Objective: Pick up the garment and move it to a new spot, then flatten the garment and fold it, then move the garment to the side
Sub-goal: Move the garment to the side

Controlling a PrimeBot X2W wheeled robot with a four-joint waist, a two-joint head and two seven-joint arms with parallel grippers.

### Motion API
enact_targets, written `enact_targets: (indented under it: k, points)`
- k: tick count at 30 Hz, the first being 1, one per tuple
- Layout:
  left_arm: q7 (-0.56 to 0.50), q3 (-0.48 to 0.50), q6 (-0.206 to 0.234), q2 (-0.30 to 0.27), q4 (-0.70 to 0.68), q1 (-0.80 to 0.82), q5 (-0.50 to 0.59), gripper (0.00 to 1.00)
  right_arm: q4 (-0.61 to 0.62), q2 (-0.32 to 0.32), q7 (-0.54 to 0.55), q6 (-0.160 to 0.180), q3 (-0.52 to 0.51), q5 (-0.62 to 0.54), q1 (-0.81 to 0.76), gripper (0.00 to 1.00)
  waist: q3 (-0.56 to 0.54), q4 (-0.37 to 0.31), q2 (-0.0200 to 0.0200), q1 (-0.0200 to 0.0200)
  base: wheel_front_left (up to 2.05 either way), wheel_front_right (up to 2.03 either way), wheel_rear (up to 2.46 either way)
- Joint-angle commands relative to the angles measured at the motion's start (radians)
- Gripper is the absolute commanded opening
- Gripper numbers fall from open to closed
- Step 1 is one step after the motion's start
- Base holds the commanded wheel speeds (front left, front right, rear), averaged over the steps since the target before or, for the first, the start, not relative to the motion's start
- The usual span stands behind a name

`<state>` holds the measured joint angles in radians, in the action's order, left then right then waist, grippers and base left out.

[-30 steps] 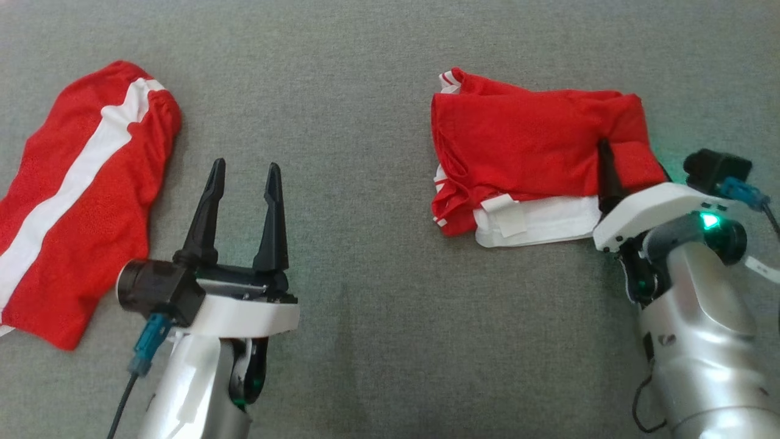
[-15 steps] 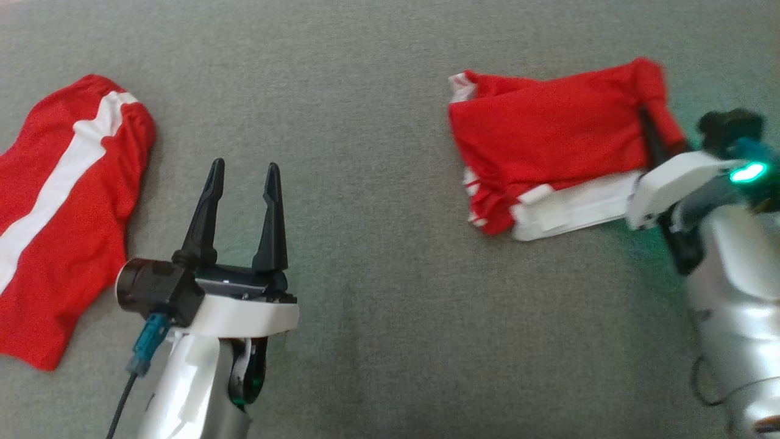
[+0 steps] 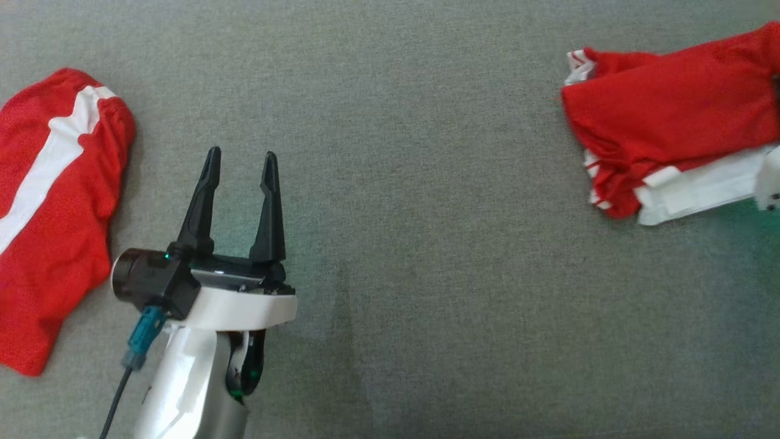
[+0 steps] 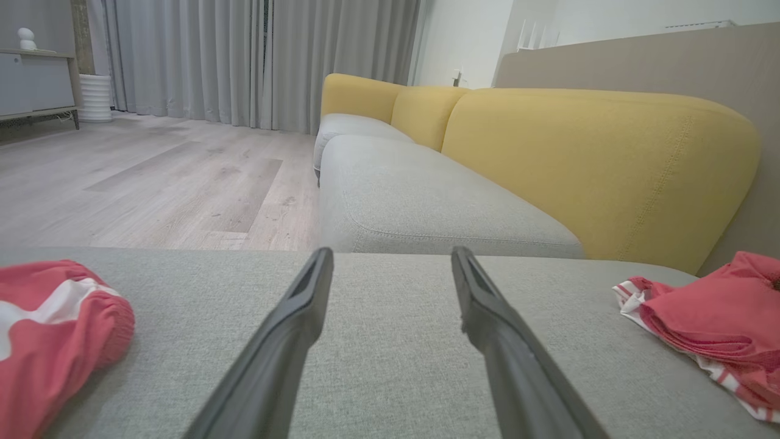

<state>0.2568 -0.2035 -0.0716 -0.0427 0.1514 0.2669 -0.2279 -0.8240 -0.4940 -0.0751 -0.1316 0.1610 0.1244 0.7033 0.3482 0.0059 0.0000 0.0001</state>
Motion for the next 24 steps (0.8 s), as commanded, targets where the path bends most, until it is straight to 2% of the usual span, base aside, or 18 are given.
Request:
enact_targets:
  k: [1,8,24]
  points:
    - [0.005,0.032,-0.003,-0.008,-0.035,0.035,0.005,1.0,0.016,-0.039,-0.015,0.001,0.008,0.0,0.027,0.0,0.003,0.002,0.0,-0.0001,0.0,0.0,0.0]
    - [0.005,0.039,-0.009,-0.008,-0.034,0.036,0.013,1.0,-0.04,-0.068,-0.044,0.001,-0.04,-0.038,0.06,0.0,0.011,0.005,0.0,-0.0001,0.0,0.0,0.0]
    - [0.005,0.04,-0.014,-0.008,-0.03,0.035,0.017,1.0,-0.124,-0.052,-0.081,0.001,-0.114,-0.141,0.11,0.0,0.01,0.006,0.0,-0.0001,0.0,0.0,0.0]
